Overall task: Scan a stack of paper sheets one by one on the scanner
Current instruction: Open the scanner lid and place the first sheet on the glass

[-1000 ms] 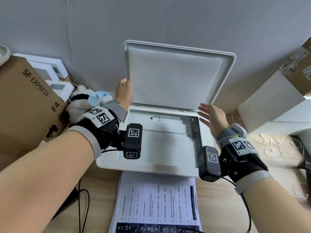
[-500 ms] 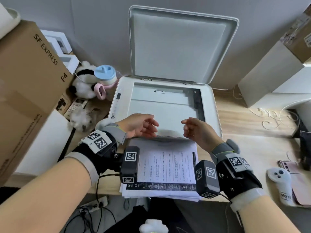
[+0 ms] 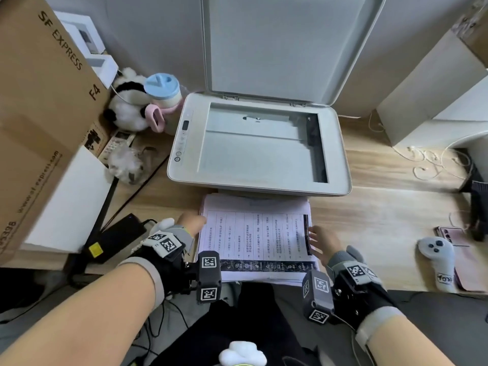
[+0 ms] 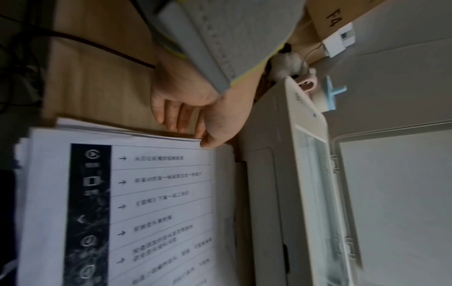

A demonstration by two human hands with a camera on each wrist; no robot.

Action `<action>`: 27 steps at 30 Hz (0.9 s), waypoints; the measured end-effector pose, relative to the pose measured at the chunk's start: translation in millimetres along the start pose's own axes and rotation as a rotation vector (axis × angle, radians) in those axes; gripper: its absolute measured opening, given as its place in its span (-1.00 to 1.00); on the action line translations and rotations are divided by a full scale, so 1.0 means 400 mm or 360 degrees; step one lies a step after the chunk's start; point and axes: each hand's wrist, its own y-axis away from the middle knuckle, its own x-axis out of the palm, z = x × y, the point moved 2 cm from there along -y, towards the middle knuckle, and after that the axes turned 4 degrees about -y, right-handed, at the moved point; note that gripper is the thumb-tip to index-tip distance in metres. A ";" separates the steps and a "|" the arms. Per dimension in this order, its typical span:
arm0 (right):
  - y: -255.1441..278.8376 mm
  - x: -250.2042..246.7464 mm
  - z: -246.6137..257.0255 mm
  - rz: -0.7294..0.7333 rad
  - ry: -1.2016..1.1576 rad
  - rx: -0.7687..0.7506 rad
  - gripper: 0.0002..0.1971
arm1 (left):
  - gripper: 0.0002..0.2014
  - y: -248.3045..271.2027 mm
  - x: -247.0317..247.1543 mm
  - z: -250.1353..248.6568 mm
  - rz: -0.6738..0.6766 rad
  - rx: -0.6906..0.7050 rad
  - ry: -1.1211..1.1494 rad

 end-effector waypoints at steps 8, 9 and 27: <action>-0.034 -0.002 -0.032 -0.0166 0.0224 -0.0033 -0.74 | -0.79 0.007 0.010 0.040 -0.0087 -0.0009 -0.0257; -0.034 -0.002 -0.033 -0.0167 0.0228 -0.0051 -0.72 | -0.81 0.010 0.013 0.039 -0.0103 0.0017 -0.0279; -0.089 0.019 -0.077 -0.0098 0.0148 -0.0010 -0.87 | -0.66 -0.007 -0.023 0.046 -0.0308 0.0123 -0.0162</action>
